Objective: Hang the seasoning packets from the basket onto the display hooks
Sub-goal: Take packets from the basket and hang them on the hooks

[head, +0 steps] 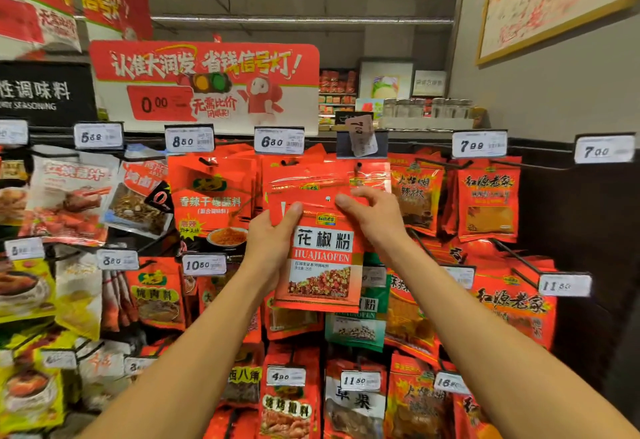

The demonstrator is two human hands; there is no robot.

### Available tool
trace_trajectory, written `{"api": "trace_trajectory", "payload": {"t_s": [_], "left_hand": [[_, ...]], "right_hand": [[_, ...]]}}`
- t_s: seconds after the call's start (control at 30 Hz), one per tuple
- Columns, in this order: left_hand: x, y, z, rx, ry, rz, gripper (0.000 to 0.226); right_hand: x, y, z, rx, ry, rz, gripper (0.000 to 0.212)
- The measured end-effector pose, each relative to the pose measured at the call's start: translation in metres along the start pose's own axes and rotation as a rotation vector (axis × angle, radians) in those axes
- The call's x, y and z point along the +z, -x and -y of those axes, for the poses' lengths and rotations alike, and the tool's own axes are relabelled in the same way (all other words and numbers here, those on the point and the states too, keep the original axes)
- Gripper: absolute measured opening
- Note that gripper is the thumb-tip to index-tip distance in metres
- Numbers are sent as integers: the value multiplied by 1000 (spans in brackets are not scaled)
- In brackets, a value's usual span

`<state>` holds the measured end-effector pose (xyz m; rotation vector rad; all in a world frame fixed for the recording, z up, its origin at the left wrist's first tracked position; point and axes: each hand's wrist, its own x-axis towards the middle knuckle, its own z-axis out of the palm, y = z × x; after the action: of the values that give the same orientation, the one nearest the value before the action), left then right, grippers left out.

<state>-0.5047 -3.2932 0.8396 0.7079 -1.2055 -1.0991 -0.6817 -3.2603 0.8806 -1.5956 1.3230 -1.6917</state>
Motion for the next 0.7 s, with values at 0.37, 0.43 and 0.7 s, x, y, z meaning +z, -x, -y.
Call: {"api": "trace_trajectory", "payload": {"t_s": [0.37, 0.43, 0.7], "left_hand": [[-37, -9, -4, 28, -193, -103, 28], [-43, -9, -1, 28, -198, -100, 28], [-63, -5, -3, 55, -198, -118, 30]], "right_hand": [[-24, -44, 13, 59, 16, -318, 18], [-27, -53, 15, 39, 56, -355, 17], [-30, -65, 15, 12, 251, -355, 18]]}}
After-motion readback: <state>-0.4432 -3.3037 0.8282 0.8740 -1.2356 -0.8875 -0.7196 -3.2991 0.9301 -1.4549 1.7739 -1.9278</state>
